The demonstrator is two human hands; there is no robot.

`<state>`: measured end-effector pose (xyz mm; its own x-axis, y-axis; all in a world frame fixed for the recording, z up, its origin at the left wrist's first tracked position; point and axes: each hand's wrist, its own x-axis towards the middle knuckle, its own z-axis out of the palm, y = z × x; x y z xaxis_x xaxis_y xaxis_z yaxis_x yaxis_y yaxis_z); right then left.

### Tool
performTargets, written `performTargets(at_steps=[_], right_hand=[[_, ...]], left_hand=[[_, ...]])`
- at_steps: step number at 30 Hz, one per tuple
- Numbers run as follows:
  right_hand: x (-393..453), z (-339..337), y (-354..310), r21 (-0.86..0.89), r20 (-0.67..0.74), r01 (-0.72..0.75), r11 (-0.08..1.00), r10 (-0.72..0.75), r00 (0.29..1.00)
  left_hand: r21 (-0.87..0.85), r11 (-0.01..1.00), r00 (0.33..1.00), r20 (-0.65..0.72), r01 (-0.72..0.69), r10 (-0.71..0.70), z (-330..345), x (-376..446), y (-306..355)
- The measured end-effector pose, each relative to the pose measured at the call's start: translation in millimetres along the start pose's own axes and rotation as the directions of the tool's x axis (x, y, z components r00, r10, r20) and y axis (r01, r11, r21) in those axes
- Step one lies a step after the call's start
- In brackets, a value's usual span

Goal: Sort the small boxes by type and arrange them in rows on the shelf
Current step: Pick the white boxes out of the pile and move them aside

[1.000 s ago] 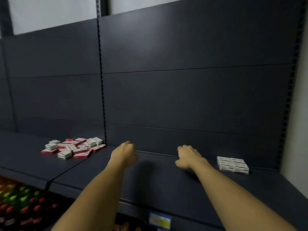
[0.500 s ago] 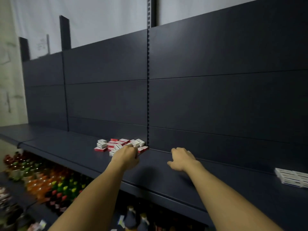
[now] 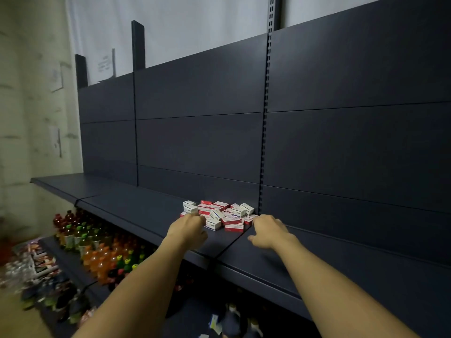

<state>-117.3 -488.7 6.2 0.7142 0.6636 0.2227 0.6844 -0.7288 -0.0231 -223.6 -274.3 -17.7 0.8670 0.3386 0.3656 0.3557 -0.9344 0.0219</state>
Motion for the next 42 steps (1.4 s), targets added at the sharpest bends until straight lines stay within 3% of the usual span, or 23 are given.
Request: performTargets(at_steps=[7, 15, 29, 36, 42], right_hand=[[56.7, 17.8, -39.1, 0.011, -0.012, 0.02, 1.0, -0.02, 1.0], [140.8, 23.9, -69.2, 0.059, -0.028, 0.006, 0.998, -0.005, 1.0], [230.8, 46.3, -104.6, 0.07, 0.004, 0.003, 0.998, -0.003, 1.0], [254.4, 63.1, -122.7, 0.055, 0.018, -0.098, 0.994, 0.097, 0.995], [265.7, 67.1, -140.5, 0.088, 0.026, -0.253, 0.963, 0.252, 0.967]], left_hand=[[0.009, 0.998, 0.998, -0.007, 0.056, -0.056, 9.0, 33.3, -67.6], [0.038, 0.999, 1.0, 0.01, 0.023, -0.023, 26.3, 96.9, -128.4], [-0.006, 1.0, 0.999, 0.046, 0.012, -0.012, 57.9, 172.2, -193.2], [-0.063, 0.998, 0.997, 0.073, -0.013, 0.017, 89.4, 206.8, -237.1], [-0.08, 0.985, 0.979, 0.12, -0.154, 0.163, 111.3, 238.3, -264.8]])
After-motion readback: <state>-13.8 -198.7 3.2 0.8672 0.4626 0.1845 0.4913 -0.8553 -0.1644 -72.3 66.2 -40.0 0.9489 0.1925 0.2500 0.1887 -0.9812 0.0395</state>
